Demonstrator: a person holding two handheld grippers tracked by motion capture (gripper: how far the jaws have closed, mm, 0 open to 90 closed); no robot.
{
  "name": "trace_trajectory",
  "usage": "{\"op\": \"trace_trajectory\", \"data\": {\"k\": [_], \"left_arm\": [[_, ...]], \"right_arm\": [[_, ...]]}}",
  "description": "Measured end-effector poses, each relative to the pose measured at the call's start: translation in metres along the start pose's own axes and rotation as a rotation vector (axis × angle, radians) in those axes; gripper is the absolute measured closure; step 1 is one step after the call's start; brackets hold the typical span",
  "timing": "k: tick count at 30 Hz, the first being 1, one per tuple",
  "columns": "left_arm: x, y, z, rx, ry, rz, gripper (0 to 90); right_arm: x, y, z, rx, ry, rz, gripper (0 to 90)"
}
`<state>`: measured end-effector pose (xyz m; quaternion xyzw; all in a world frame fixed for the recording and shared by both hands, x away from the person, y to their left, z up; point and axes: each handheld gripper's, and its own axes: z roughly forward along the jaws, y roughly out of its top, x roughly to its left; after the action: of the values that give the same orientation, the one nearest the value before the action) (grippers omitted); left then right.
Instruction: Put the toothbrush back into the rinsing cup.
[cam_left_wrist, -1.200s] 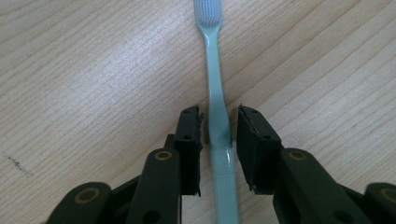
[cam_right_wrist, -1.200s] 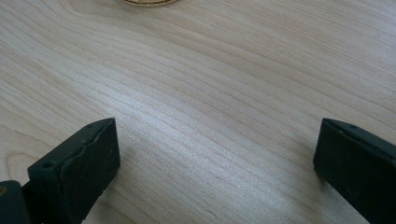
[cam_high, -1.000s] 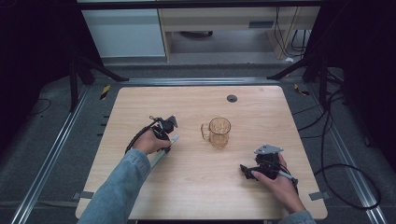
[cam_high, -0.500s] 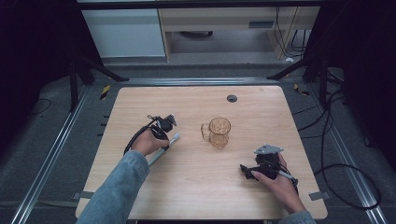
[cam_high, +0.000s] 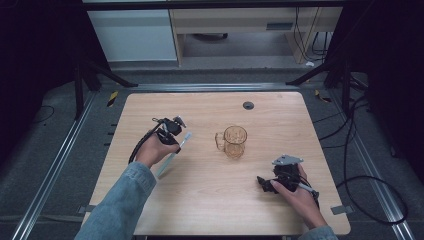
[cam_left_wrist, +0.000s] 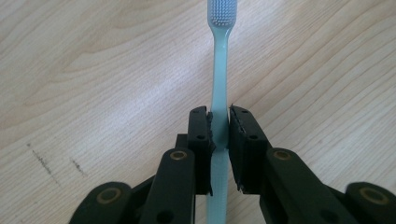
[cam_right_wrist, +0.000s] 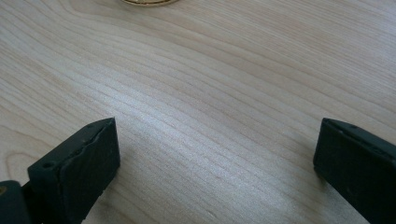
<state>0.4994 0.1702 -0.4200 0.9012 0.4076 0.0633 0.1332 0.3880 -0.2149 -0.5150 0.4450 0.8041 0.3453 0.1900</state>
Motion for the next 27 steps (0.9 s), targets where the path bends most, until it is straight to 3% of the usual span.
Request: {"op": "trace_trajectory", "data": {"k": [6,10,19,27], "left_arm": [[-0.003,0.005,-0.004,-0.003,0.014,0.002,78.7],[-0.006,0.010,-0.007,-0.030,0.015,0.000,78.7],[-0.008,0.021,-0.009,0.000,0.011,0.014,78.7],[-0.019,0.033,-0.023,-0.059,0.001,0.024,78.7]], "right_arm": [[0.000,0.000,0.000,0.000,-0.001,-0.002,0.7],[0.000,0.000,0.000,0.001,-0.001,-0.002,0.7],[0.000,0.000,0.000,0.001,-0.003,-0.004,0.7],[0.000,0.000,0.000,0.001,-0.002,-0.003,0.7]]}}
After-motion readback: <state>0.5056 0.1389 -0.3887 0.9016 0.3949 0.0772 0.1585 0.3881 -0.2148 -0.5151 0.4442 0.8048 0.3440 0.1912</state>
